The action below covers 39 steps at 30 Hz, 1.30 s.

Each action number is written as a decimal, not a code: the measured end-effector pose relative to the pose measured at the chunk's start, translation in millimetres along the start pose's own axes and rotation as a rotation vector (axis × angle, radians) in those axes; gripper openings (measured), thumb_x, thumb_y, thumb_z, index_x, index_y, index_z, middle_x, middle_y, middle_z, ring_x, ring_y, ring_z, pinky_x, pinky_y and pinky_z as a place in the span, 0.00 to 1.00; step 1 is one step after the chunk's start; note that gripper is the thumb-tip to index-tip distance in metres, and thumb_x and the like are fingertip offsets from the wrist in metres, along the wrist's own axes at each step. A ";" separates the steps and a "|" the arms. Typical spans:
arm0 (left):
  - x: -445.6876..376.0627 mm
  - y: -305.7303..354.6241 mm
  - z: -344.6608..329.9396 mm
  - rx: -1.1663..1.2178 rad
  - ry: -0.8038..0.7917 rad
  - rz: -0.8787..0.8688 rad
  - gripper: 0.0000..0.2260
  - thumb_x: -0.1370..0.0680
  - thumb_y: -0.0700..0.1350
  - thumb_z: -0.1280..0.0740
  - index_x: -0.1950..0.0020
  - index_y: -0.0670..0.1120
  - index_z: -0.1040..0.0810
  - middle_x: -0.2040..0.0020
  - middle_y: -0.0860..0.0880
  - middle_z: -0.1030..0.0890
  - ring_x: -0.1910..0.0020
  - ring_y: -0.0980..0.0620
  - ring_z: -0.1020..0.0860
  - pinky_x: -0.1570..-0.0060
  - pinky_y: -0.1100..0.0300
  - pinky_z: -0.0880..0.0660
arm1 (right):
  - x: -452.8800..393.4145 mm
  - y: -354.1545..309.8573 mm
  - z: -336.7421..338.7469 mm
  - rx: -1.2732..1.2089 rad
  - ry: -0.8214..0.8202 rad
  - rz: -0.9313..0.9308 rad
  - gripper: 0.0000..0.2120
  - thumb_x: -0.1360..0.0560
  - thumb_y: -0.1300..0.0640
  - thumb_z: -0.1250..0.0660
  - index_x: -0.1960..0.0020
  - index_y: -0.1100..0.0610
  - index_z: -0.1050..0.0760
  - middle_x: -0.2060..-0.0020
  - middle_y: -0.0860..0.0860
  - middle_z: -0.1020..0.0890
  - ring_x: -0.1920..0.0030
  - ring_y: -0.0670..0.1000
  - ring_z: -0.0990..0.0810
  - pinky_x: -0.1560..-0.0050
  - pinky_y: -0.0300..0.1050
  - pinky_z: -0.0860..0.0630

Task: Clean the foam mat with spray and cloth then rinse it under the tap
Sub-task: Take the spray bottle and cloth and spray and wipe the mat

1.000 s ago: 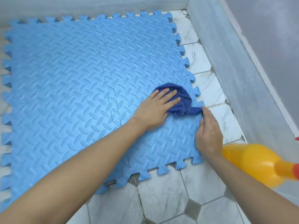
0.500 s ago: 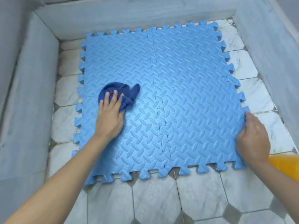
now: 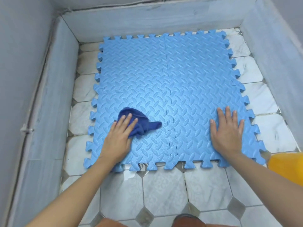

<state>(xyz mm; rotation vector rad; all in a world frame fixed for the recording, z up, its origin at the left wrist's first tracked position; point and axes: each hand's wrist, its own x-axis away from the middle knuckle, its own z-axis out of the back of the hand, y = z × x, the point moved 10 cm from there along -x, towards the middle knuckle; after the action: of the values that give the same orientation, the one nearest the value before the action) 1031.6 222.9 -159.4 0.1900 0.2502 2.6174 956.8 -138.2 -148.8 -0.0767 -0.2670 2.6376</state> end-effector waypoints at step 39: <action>-155.3 27.9 38.0 0.023 0.005 -0.071 0.32 0.24 0.66 0.60 0.22 0.56 0.50 0.21 0.49 0.47 0.22 0.47 0.55 0.25 0.50 0.58 | -62.6 -21.2 8.9 0.008 -0.024 0.180 0.30 0.21 0.45 0.56 0.22 0.54 0.41 0.22 0.52 0.40 0.21 0.54 0.46 0.23 0.60 0.51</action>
<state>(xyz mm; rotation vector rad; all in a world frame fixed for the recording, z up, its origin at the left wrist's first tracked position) 1159.8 127.6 -130.2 0.1798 0.2836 2.5461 1020.8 -151.1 -135.4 -0.0692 -0.2692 2.8200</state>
